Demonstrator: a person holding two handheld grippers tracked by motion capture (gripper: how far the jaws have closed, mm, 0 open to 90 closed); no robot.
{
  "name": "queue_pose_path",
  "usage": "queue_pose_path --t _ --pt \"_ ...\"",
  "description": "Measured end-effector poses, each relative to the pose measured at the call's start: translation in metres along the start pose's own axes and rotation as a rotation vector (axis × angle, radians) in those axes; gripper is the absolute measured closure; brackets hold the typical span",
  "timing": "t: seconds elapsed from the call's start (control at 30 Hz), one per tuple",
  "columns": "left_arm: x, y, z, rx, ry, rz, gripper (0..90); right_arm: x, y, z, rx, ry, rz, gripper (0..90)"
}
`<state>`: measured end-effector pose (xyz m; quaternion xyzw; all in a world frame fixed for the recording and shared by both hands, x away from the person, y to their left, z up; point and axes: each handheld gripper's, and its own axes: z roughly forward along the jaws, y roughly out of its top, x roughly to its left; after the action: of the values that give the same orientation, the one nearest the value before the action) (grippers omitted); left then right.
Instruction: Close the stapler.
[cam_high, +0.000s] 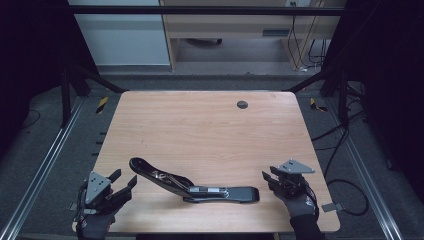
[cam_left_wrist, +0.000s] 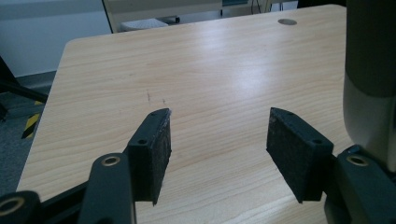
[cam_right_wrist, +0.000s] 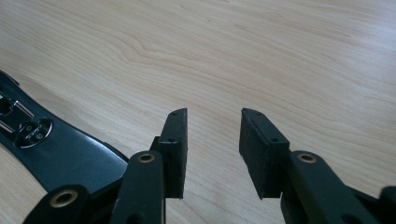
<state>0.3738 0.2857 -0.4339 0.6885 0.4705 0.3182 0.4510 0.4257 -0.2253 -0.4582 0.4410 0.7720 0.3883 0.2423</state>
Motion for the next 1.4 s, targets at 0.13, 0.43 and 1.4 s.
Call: queue_pose_path --t 0.13,0.43,1.4 --pt "0.001 0.003 -0.005 -0.028 -0.003 -0.019 39.3 0.004 -0.003 0.0 0.005 0.002 0.005 62.6" --pt "-0.001 0.006 -0.016 -0.069 -0.022 -0.035 39.2 0.009 -0.005 0.0 0.013 0.014 0.003 65.5" --pt "-0.025 0.005 -0.02 -0.08 -0.07 0.021 37.0 0.018 -0.007 0.002 0.031 0.062 0.007 77.3"
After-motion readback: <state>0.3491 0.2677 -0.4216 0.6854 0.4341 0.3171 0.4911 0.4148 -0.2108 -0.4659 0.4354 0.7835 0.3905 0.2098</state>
